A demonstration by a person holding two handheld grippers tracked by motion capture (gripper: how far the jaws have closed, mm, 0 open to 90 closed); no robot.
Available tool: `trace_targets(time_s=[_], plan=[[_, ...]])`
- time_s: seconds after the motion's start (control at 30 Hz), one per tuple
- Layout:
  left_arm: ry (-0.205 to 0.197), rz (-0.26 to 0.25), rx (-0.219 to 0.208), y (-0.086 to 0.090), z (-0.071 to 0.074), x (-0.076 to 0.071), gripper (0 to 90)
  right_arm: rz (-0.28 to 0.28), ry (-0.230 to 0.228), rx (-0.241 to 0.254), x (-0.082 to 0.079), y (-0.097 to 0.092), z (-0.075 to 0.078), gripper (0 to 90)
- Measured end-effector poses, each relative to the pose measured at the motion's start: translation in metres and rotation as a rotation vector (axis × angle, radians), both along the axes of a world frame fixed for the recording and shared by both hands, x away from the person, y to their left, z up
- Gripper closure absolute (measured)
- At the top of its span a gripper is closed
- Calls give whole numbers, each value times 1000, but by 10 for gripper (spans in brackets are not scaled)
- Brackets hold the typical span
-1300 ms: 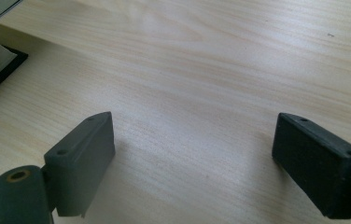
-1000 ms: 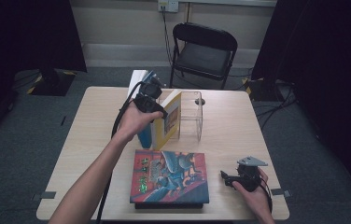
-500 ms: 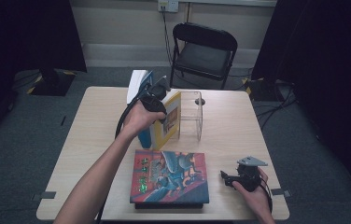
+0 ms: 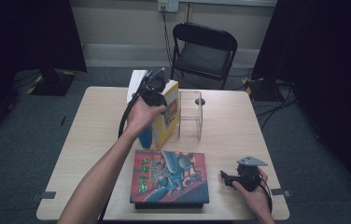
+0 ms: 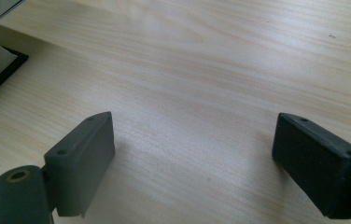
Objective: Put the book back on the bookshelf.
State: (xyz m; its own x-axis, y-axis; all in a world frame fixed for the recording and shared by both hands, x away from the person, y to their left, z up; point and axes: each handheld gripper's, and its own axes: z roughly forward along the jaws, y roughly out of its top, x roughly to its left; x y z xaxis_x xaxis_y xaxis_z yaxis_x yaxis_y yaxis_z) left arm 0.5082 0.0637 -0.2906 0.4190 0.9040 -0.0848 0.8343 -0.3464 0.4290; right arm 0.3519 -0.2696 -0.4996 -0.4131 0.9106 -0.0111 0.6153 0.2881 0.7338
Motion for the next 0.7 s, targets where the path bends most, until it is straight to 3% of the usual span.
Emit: trace_targets(time_s=[0.13,0.33,0.7], plan=[[-24,60,-16,-5,-1,12,758,-1,0,0,0,0,0,130],[-6,80,-22,-8,-11,22,758,0,-1,0,0,0,0,129],[-39,92,-29,-7,-22,23,754,5,1,3,0,0,0,130]])
